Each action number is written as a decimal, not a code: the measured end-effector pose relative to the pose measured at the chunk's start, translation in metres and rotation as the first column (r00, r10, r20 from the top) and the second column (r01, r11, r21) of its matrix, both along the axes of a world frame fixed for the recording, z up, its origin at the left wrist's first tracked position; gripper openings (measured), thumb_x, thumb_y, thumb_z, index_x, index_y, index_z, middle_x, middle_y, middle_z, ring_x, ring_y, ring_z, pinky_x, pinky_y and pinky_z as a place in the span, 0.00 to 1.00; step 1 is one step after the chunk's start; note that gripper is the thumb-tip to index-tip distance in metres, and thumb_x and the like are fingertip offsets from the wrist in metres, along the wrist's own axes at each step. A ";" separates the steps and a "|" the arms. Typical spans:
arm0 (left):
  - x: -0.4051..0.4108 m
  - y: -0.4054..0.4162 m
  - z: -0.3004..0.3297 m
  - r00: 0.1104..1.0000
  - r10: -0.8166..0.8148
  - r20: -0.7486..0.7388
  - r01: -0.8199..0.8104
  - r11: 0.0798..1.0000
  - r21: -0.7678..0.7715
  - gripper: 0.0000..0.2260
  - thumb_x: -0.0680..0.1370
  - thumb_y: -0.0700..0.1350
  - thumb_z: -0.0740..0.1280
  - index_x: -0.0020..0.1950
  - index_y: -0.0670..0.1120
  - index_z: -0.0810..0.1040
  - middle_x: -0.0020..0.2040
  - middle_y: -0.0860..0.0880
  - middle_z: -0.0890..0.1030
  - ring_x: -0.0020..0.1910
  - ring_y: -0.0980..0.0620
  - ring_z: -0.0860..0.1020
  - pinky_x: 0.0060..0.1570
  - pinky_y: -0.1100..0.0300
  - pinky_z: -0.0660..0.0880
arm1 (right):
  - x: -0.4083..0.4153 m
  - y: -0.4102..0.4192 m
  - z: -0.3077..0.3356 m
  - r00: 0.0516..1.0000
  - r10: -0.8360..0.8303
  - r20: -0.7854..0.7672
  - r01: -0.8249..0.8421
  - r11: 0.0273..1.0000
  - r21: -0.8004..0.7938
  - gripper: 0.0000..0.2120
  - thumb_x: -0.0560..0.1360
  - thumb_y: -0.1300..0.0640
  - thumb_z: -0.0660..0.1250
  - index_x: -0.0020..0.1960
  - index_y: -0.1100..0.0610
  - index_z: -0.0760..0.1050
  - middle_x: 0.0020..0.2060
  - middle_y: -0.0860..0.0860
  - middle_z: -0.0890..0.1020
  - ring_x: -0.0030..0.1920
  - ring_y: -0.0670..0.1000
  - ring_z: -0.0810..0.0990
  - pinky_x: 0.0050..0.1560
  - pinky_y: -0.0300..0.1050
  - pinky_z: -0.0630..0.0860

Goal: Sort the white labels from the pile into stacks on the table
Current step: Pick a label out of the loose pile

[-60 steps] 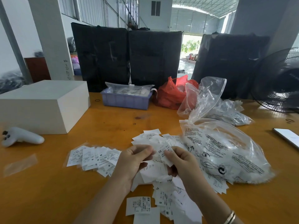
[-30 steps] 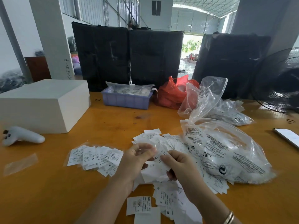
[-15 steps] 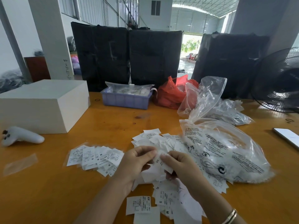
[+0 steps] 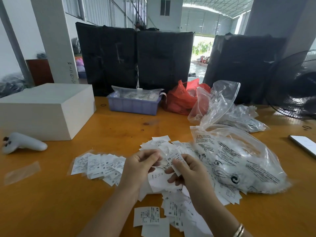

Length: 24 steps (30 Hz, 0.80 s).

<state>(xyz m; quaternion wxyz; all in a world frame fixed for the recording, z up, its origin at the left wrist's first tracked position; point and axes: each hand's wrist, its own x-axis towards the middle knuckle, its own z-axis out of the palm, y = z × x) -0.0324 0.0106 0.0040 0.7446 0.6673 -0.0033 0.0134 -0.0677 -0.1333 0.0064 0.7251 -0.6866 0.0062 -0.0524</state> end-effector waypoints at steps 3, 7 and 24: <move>0.000 0.000 -0.001 1.000 0.006 0.007 -0.006 1.000 0.003 0.03 0.75 0.43 0.71 0.46 0.49 0.84 0.39 0.51 0.85 0.38 0.58 0.83 0.34 0.70 0.75 | 0.000 0.002 -0.001 1.000 0.003 -0.030 -0.004 0.999 -0.051 0.04 0.78 0.60 0.64 0.49 0.60 0.76 0.35 0.56 0.84 0.29 0.49 0.79 0.29 0.37 0.73; 0.001 -0.001 -0.002 1.000 0.002 0.017 -0.002 1.000 0.029 0.03 0.74 0.43 0.72 0.46 0.49 0.84 0.38 0.52 0.85 0.37 0.58 0.83 0.33 0.72 0.75 | 0.001 0.004 -0.002 0.997 0.042 -0.060 -0.049 0.993 -0.109 0.04 0.79 0.60 0.64 0.49 0.59 0.76 0.34 0.56 0.85 0.29 0.49 0.80 0.28 0.36 0.73; 0.003 -0.003 -0.005 0.999 0.023 0.032 -0.025 0.998 0.058 0.04 0.75 0.46 0.71 0.44 0.47 0.82 0.38 0.53 0.85 0.36 0.59 0.82 0.32 0.71 0.75 | 0.002 0.002 -0.002 0.995 0.059 -0.075 -0.074 0.971 -0.227 0.07 0.80 0.59 0.61 0.47 0.58 0.77 0.30 0.54 0.84 0.26 0.48 0.79 0.26 0.35 0.71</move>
